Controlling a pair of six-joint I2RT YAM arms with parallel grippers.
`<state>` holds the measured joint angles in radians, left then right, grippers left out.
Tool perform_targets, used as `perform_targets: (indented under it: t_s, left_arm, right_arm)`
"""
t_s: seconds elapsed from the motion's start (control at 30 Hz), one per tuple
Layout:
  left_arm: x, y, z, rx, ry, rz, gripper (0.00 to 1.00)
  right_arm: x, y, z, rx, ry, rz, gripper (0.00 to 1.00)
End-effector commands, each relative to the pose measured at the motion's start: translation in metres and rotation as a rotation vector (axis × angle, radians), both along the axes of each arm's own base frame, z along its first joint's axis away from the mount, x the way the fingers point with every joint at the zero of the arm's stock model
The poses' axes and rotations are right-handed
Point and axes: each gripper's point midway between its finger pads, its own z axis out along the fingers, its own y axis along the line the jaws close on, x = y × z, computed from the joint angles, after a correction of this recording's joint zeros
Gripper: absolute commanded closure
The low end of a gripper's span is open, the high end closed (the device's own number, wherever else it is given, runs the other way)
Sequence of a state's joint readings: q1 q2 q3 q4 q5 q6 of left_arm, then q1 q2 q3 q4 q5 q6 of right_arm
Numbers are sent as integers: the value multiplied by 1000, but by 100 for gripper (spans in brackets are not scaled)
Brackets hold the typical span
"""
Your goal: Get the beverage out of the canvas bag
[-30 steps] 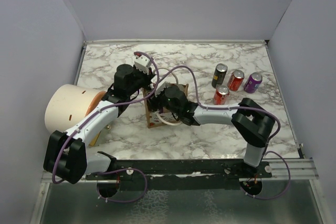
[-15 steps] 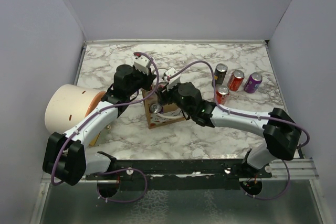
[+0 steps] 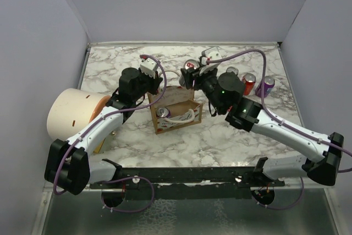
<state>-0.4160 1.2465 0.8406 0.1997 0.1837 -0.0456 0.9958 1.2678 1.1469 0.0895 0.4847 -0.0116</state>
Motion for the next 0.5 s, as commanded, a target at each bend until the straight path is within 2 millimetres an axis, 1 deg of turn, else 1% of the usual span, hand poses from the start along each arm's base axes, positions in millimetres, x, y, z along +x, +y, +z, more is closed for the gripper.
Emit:
perform_targets:
  t_s: [0.0, 0.07, 0.1, 0.17, 0.23, 0.4, 0.47]
  left_arm:
    - [8, 4, 45, -37, -126, 27, 99]
    - [8, 4, 45, -37, -127, 26, 99]
    - [8, 4, 45, -37, -127, 26, 99]
    - [8, 3, 45, -38, -125, 25, 99]
    - [8, 2, 44, -43, -121, 22, 99]
    - [9, 0, 40, -42, -111, 14, 98]
    - [10, 0, 36, -39, -101, 13, 96]
  right_arm:
    - [2, -55, 63, 47, -94, -197, 98]
    - [8, -74, 61, 43, -91, -261, 98]
    - [11, -82, 57, 42, -79, -285, 98]
    - [19, -96, 41, 39, -48, -316, 98]
    - [29, -106, 21, 38, -5, -332, 98]
    - [45, -118, -25, 42, 54, -351, 98]
    - [53, -121, -44, 37, 77, -360, 98]
